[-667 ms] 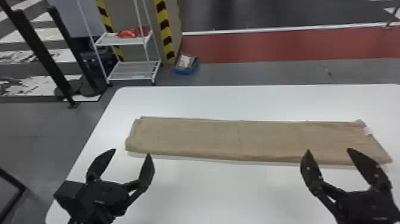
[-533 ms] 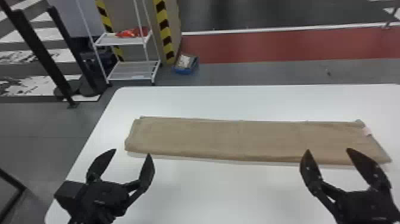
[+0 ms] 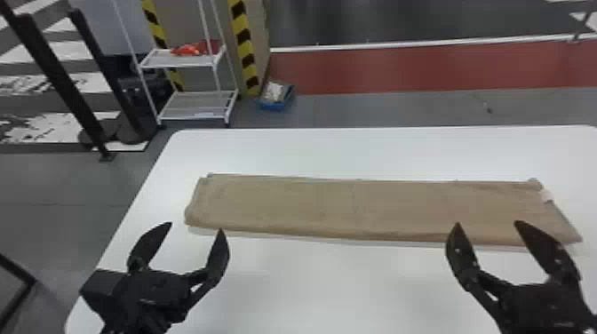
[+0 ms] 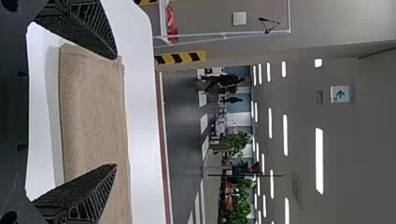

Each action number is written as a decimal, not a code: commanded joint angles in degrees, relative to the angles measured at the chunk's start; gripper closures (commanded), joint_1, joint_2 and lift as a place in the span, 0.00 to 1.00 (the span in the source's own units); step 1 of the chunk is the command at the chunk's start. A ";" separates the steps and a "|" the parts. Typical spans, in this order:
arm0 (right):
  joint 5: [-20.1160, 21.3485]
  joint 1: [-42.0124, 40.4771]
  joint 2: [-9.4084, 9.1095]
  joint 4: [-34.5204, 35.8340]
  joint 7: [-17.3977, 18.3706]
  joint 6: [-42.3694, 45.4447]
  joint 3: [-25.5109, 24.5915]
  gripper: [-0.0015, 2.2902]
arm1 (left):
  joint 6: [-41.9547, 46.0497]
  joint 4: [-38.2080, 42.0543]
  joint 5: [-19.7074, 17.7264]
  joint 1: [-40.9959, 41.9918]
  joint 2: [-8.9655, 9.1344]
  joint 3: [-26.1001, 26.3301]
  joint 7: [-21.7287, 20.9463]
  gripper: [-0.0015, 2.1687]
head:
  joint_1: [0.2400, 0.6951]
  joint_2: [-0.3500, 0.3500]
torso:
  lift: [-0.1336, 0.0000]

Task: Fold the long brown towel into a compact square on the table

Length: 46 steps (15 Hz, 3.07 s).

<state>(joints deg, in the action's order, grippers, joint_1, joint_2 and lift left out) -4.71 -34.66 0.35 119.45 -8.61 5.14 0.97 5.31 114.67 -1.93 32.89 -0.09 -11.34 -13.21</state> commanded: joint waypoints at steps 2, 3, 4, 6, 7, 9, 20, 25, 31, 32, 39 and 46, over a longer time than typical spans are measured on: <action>-0.04 0.03 -0.40 -0.18 0.00 0.00 0.00 0.05 | 0.00 -0.06 0.00 -0.02 0.24 0.00 0.02 0.02 | 1.00 0.69 | 0.08; -0.04 0.12 -0.40 -0.18 0.00 0.00 0.09 0.05 | 0.00 -0.06 0.00 -0.02 0.24 -0.09 0.02 0.02 | 1.00 0.69 | 0.08; -0.04 0.12 -0.40 -0.27 0.00 0.00 0.09 0.05 | 0.00 -0.06 0.00 -0.02 0.24 -0.09 0.02 0.02 | 1.00 0.69 | 0.08; -0.12 0.12 -0.40 -0.27 0.00 0.00 0.09 0.05 | 0.00 -0.24 0.00 -0.02 0.24 -0.09 0.02 0.02 | 1.00 0.69 | 0.08; -0.12 0.03 -0.40 -0.27 0.00 0.18 0.09 0.05 | 0.00 -0.24 0.00 -0.11 0.24 -0.09 0.02 0.02 | 1.00 0.70 | 0.08; -0.56 -0.15 -0.40 -0.27 0.00 0.88 0.00 0.05 | 0.00 0.11 0.35 -0.02 0.24 0.17 0.02 0.02 | 1.00 0.70 | 0.08; -1.71 -0.06 -0.40 -1.06 0.00 0.88 -0.35 0.05 | -32.87 0.11 -0.71 -16.37 0.24 -8.53 -6.13 0.05 | 1.00 0.75 | 0.08; -1.62 -0.23 -0.40 -0.88 0.00 1.05 -0.35 0.05 | -50.27 -8.50 -1.32 -30.43 0.24 -12.92 -13.78 0.07 | 1.00 0.78 | 0.08; -1.62 -0.23 -0.40 -1.15 0.00 1.05 -0.53 0.05 | -56.07 -19.05 -1.76 -38.43 -2.29 -12.83 -16.15 0.07 | 1.00 0.75 | 0.08; -1.62 -0.23 -0.40 -1.15 0.00 1.05 -0.53 0.05 | -56.07 -20.02 -1.67 -38.95 -2.29 -12.83 -16.15 0.07 | 1.00 0.74 | 0.08; -1.62 -0.23 -0.40 -1.06 0.00 1.05 -0.44 0.05 | -56.07 -21.51 -0.79 -40.10 -3.69 -12.57 -18.35 0.66 | 1.00 0.75 | 0.08; -1.71 -0.32 -0.40 -1.06 0.00 1.05 -0.53 0.05 | -58.53 -16.76 -0.88 -37.72 -3.69 -14.68 -18.43 0.99 | 1.00 0.75 | 0.08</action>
<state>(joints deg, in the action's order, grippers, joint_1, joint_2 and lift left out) -6.34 -35.01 0.35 118.39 -8.61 6.19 0.44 -53.14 95.87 -2.75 -5.50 -3.78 -25.00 -31.52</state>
